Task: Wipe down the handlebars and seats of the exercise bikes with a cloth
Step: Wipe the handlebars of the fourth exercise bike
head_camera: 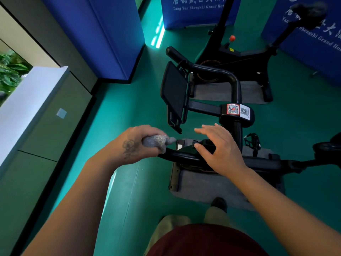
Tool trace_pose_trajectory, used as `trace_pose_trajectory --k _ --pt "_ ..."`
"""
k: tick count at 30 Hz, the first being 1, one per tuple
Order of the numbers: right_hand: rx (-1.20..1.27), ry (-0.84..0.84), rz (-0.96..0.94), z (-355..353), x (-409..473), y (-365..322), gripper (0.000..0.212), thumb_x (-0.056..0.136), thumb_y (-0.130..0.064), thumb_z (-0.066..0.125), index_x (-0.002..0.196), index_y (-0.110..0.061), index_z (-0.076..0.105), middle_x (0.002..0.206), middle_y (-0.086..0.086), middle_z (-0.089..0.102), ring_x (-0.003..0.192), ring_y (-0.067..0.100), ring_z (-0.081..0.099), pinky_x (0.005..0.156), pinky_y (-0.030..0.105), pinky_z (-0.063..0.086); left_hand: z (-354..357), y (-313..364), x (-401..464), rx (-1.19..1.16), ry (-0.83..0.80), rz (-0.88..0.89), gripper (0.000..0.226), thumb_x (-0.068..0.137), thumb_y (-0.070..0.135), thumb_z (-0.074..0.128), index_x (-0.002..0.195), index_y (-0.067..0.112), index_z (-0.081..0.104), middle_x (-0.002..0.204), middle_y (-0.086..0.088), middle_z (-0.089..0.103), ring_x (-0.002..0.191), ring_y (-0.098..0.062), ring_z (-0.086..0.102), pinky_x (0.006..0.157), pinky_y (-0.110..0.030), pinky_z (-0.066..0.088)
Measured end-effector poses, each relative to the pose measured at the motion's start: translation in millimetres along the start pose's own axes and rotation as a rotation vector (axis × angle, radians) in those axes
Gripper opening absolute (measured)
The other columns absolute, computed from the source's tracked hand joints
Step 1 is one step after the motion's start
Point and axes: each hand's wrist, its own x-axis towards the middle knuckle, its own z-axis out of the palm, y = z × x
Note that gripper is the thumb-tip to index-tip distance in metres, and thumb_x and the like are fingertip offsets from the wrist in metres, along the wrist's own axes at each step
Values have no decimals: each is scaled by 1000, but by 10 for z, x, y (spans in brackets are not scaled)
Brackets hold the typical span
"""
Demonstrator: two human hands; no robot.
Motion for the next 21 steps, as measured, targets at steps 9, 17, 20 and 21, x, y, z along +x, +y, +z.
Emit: trace_pose_trajectory --k 9,17,20,21 --pt "142 15 -37 -157 -103 -198 37 100 -36 65 133 -20 67 126 -9 66 123 9 60 108 45 49 -142 72 -273 -194 289 45 44 79 21 92 119 33 77 113 6 75 100 -15 71 83 -30 59" --pt "422 -103 -190 -304 191 -715 49 100 -32 71 145 -16 57 132 -4 55 113 15 66 94 38 56 -24 394 -442 -320 423 125 65 79 12 92 136 29 64 120 0 75 109 -26 72 77 -52 64" --pt "572 -179 -166 -347 274 -880 60 97 -32 74 151 -18 49 140 -3 48 114 18 67 93 39 58 133 474 -519 -296 443 128 68 81 9 91 139 30 62 122 3 75 112 -23 72 87 -56 61" --pt "630 -198 -145 -356 291 -920 64 96 -33 75 152 -19 47 141 -2 47 114 20 68 93 38 59 188 489 -544 -285 451 127 70 81 9 91 140 31 60 123 4 75 115 -22 71 93 -57 59"
